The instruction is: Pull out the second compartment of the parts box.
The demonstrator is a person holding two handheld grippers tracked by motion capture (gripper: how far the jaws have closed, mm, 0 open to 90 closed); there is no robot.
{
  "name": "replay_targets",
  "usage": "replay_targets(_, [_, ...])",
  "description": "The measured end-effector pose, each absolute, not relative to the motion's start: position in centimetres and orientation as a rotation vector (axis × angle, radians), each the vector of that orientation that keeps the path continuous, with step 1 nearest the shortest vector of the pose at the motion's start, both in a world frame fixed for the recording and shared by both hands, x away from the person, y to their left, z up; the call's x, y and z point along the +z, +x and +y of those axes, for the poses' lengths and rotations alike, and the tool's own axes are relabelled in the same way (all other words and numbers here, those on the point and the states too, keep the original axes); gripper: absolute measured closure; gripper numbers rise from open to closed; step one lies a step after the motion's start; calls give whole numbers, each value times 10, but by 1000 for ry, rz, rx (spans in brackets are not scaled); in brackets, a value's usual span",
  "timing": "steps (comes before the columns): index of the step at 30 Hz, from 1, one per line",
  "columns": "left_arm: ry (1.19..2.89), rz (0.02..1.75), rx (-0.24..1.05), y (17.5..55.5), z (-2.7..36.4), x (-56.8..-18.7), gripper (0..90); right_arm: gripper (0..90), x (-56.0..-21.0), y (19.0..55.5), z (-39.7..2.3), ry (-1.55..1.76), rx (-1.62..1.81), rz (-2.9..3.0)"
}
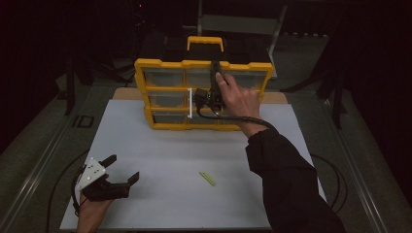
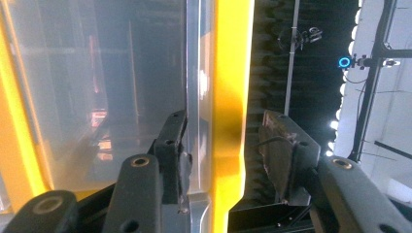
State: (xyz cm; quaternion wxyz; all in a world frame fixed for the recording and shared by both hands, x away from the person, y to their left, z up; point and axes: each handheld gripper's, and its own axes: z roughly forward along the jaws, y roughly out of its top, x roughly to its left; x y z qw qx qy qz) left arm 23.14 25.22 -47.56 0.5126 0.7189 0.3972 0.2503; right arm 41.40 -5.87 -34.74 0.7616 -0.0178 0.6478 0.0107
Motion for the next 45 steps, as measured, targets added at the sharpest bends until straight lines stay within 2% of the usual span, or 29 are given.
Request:
replay_targets(8, [1731, 956, 601, 232, 252, -476, 9, 584, -347, 407, -59, -51, 34, 1421])
replay_targets(20, [1735, 955, 595, 232, 251, -477, 9, 786, -344, 398, -60, -62, 33, 1523])
replay_targets(45, [1731, 956, 593, 232, 252, -477, 9, 794, -342, 380, -59, -66, 21, 1554])
